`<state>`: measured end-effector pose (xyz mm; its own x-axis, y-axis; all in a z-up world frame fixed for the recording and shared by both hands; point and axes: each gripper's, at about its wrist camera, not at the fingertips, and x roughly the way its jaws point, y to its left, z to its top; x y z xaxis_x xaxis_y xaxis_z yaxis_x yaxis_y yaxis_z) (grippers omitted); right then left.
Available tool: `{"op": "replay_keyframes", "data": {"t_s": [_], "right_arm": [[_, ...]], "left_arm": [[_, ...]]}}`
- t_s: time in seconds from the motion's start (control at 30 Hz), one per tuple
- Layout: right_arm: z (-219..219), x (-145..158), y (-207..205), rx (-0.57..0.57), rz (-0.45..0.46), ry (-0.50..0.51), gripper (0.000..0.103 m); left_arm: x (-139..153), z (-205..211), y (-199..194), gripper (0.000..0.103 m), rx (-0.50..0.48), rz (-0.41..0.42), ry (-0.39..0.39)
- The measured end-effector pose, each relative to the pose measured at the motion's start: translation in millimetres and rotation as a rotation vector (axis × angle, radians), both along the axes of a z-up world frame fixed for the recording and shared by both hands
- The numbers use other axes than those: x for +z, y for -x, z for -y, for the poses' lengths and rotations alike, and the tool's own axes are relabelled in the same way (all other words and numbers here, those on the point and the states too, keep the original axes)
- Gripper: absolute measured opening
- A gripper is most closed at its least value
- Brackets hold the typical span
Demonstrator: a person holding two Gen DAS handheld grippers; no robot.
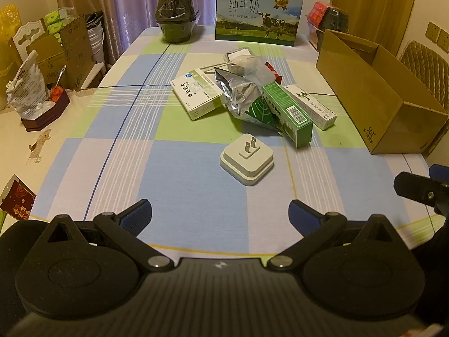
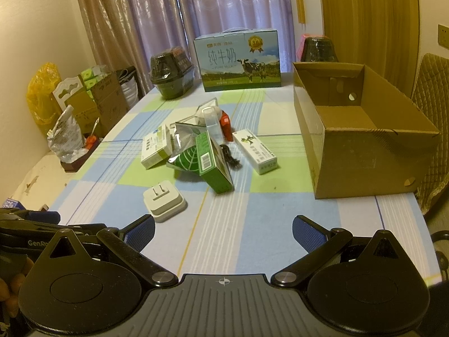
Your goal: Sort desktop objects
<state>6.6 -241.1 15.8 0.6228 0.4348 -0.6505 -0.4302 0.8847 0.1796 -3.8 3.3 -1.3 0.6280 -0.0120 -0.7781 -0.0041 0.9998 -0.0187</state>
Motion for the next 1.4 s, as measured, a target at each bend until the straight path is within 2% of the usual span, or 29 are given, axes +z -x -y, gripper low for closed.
{"op": "replay_keyframes", "data": {"t_s": [0.43,0.47,1.2,1.4], "right_arm": [[-2.8,-0.8,2.6,-0.001,-0.014,0.025,0.101],[-2.9,-0.9,2.6,-0.001,-0.014,0.027,0.101],[-4.4,-3.1,-1.9,-0.01,-0.033,0.055,0.101],[-5.0,-3.6,-3.0,-0.008,-0.034,0.058,0.101]], "left_arm": [[-1.1,-3.8,1.1,0.102,0.015,-0.001,0.024],[-1.0,-4.0,1.2,0.102,0.051,-0.001,0.024],[-2.0,-6.2,1.8,0.102,0.045,-0.011,0.044],[-3.0,-8.4,2.2,0.102,0.048,-0.015,0.078]]}}
